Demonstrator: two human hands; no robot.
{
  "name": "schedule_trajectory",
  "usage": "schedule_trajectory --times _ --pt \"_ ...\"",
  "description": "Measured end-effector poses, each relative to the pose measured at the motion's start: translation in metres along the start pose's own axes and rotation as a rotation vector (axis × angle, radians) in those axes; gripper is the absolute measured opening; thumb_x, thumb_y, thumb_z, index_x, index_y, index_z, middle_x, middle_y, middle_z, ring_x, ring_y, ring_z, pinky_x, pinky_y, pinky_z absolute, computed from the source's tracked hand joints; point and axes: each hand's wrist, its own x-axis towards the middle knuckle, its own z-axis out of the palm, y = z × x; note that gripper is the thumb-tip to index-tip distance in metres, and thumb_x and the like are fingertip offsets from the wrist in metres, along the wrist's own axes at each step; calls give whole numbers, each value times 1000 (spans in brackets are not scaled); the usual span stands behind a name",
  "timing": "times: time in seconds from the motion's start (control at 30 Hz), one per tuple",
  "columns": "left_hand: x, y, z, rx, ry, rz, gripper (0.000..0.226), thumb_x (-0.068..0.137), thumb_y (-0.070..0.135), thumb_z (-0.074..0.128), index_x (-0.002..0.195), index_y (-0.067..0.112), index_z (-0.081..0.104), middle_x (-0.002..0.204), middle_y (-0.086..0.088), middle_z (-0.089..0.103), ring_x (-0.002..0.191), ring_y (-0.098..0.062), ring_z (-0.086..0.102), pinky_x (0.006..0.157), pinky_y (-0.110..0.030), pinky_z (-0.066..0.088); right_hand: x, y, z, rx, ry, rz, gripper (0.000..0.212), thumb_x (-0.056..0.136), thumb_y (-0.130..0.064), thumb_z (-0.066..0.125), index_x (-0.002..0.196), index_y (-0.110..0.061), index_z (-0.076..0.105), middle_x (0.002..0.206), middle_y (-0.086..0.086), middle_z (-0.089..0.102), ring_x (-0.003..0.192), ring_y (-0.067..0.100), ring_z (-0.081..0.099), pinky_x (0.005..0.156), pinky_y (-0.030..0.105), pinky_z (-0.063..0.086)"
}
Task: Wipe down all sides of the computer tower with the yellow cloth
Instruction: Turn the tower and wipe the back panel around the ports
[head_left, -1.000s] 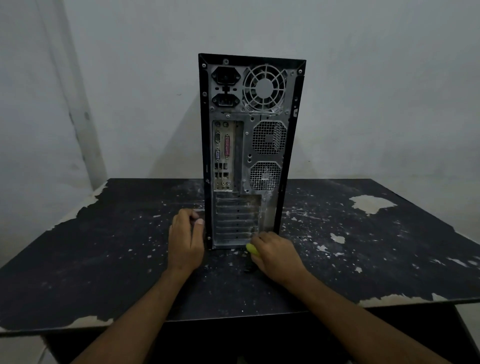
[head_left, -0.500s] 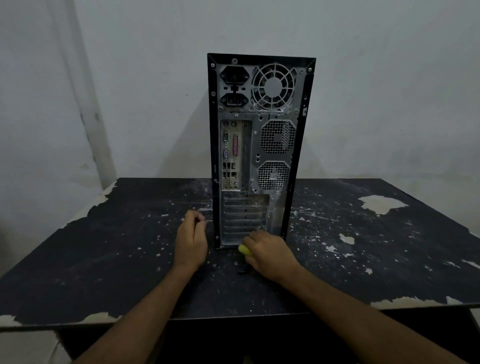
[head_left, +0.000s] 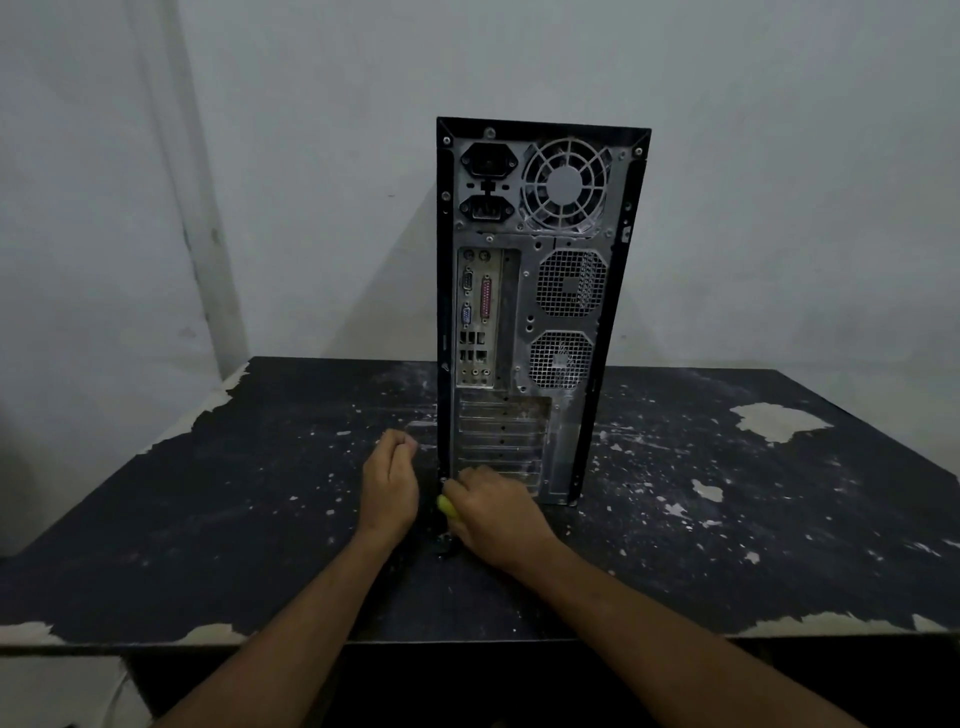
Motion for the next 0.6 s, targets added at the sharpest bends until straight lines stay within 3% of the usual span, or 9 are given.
schedule_trajectory --times 0.17,0.3,0.4,0.5,0.6 --pt "-1 2 -10 -86 -4 7 33 101 10 45 71 21 49 67 5 46 64 -15 41 63 -37 35 22 -5 -15 77 108 51 19 89 -25 73 94 -12 60 85 8 62 70 24 60 49 32 47" --pt "-17 12 -17 -55 -77 169 29 98 34 48 69 31 50 62 3 46 57 -14 41 55 -40 36 27 4 -32 119 196 125 22 92 -29 72 104 -13 61 99 6 61 82 23 62 56 35 53" --pt "-30 29 -15 -35 -110 264 29 98 46 49 76 29 56 62 -4 52 55 -18 47 51 -44 43 33 3 -46 152 182 87 24 93 -28 72 105 -11 58 107 8 51 79 23 60 54 32 50" --pt "-33 53 -12 -87 -99 315 27 99 47 51 90 26 62 63 -3 60 53 -19 58 49 -40 49 55 6 -67 195 275 122 26 93 -24 72 108 -9 59 115 10 48 87 23 59 59 32 52" --pt "-30 68 -9 -114 -23 276 29 104 44 53 93 19 63 66 -4 62 57 -21 60 51 -38 51 58 4 -73 151 243 94 35 80 -12 78 109 -6 60 115 12 47 96 26 57 66 33 57"
